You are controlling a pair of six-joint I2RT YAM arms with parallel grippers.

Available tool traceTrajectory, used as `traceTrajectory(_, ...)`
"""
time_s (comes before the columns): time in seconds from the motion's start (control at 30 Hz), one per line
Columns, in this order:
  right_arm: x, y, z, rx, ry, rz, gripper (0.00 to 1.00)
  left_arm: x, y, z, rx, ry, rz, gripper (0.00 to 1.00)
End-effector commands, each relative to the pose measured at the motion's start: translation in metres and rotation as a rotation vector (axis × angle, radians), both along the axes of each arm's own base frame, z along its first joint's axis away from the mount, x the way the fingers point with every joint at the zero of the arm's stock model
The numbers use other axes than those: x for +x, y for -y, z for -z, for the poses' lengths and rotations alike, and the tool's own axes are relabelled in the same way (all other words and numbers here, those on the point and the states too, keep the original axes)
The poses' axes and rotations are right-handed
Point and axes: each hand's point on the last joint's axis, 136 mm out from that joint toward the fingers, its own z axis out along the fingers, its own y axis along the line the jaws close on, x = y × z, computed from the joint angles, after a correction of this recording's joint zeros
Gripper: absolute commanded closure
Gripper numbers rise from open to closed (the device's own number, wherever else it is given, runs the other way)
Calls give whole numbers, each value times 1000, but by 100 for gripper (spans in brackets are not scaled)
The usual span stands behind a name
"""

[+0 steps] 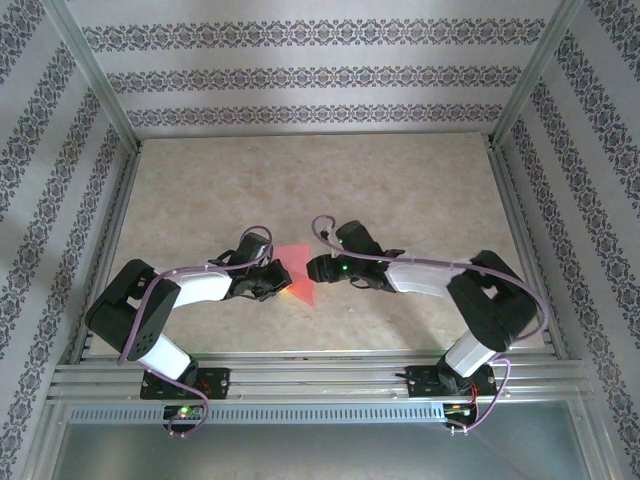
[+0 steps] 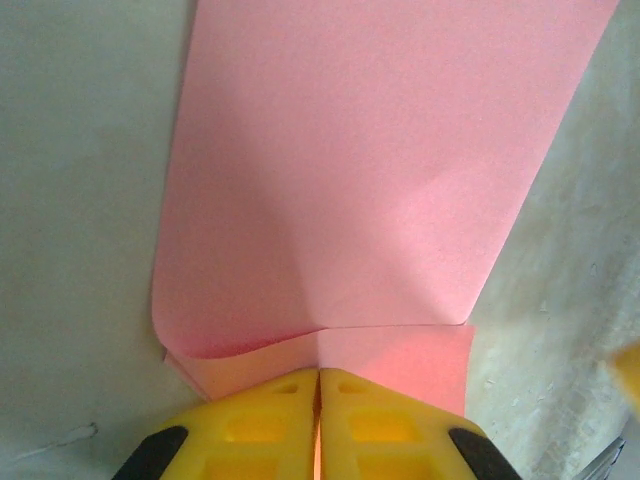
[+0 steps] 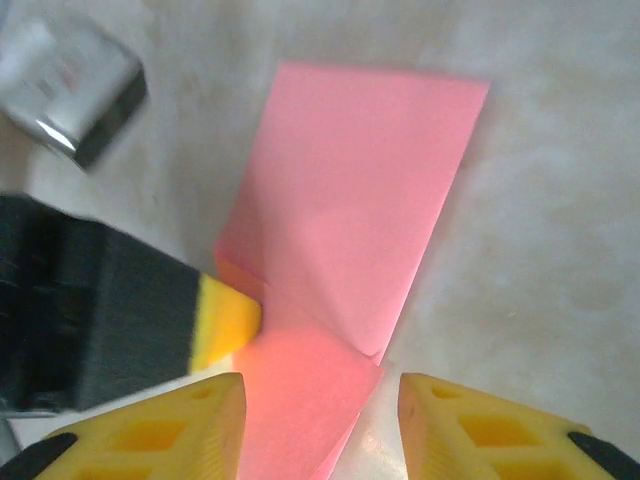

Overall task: Fold a paper plane with a square sheet of paper (pick it up from the middle)
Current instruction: Fold the triangle a second time at the center of the table.

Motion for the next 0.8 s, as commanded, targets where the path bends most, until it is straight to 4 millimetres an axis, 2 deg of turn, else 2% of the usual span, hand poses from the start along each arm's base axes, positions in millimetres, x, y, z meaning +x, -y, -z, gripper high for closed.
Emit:
traceTrajectory(0.0, -7, 16, -11, -18, -24, 57, 54, -20, -16, 29, 100, -101, -14, 90)
traceTrajectory(0.1, -19, 15, -21, 19, -53, 33, 58, -20, -15, 29, 98, -103, -16, 90)
traceTrajectory(0.2, -37, 1, -25, 65, -121, -58, 70, -21, -18, 30, 108, -111, -26, 90)
traceTrajectory(0.3, -52, -12, -17, 53, -172, -126, 79, -21, -19, 31, 112, -113, -33, 90)
traceTrajectory(0.43, -64, -29, -5, 32, -208, -188, 86, -22, -20, 33, 114, -124, -41, 90)
traceTrajectory(0.6, -70, -46, 6, 4, -231, -224, 90, -24, -21, 35, 119, -131, -45, 91)
traceTrajectory(0.77, -70, -48, 25, -45, -262, -211, 91, -25, -22, 36, 124, -137, -45, 91)
